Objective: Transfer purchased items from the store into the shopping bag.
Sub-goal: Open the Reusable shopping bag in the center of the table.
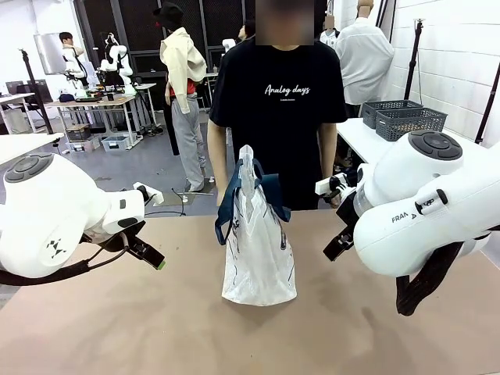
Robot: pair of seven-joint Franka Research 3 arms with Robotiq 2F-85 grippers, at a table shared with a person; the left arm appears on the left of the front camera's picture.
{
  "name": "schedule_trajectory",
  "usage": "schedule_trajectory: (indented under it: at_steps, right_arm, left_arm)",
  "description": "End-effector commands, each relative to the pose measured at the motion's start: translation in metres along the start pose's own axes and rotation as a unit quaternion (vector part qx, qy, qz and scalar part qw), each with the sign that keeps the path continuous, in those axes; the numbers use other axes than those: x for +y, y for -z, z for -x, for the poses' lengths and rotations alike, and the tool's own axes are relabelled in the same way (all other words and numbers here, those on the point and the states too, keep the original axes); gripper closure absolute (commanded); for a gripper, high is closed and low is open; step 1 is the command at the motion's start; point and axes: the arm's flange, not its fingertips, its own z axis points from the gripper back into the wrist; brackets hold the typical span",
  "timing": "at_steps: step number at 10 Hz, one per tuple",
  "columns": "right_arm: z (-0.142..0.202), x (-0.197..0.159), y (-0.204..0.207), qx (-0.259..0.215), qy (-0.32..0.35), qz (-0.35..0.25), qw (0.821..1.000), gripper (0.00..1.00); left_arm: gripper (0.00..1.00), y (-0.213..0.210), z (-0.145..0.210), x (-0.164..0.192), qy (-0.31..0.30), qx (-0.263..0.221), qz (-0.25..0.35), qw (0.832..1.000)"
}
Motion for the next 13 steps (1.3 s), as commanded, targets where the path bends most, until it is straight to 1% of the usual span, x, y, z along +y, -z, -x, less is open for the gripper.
schedule_trajectory:
  at_steps: [1, 2, 3, 5, 6, 7, 8, 9, 10, 11, 12, 13]
  right_arm:
    - [0.0, 0.0, 0.0, 0.0, 0.0, 0.0, 1.0, 0.0]
    - [0.0, 0.0, 0.0, 0.0, 0.0, 0.0, 1.0, 0.0]
    - [-0.012, 0.005, -0.008, 0.008, 0.0, -0.008, 1.0, 0.0]
    - [-0.042, 0.0, -0.02, 0.029, 0.007, -0.029, 0.999, 0.0]
    - [-0.064, -0.005, -0.026, 0.028, 0.008, -0.031, 0.999, 0.0]
    - [-0.083, -0.007, -0.033, 0.03, 0.006, -0.027, 0.999, 0.0]
    - [-0.106, -0.008, -0.042, 0.028, 0.007, -0.019, 0.999, 0.0]
    - [-0.131, -0.009, -0.052, 0.032, 0.013, -0.009, 0.999, 0.0]
    - [-0.162, -0.01, -0.065, 0.031, 0.025, 0.02, 0.999, 0.0]
    - [-0.188, -0.014, -0.075, 0.028, 0.033, 0.026, 0.999, 0.0]
    - [-0.209, -0.015, -0.083, 0.018, 0.054, 0.05, 0.997, 0.0]
    - [-0.225, -0.016, -0.089, 0.016, 0.054, 0.055, 0.997, 0.0]
  left_arm:
    - [0.0, 0.0, 0.0, 0.001, -0.001, 0.0, 0.0, 1.0]
    - [0.0, 0.0, 0.0, 0.0, 0.0, 0.0, 0.0, 1.0]
    - [0.0, -0.01, -0.009, -0.003, -0.002, 0.003, 0.013, 1.0]
    - [0.0, -0.029, -0.032, -0.005, -0.009, 0.016, 0.054, 0.998]
    - [0.0, -0.041, -0.05, -0.003, -0.02, 0.02, 0.096, 0.995]
    - [0.0, -0.051, -0.064, -0.003, -0.03, 0.014, 0.096, 0.995]
    - [0.0, -0.063, -0.081, -0.003, -0.054, 0.018, 0.1, 0.993]
    - [0.0, -0.079, -0.1, -0.003, -0.073, -0.002, 0.116, 0.991]
    - [0.0, -0.095, -0.122, -0.007, -0.078, -0.014, 0.131, 0.988]
    - [0.0, -0.099, -0.14, -0.01, -0.096, -0.023, 0.118, 0.988]
    - [0.0, -0.103, -0.154, -0.011, -0.105, -0.031, 0.127, 0.986]
    - [0.0, -0.103, -0.168, -0.013, -0.108, -0.033, 0.139, 0.984]
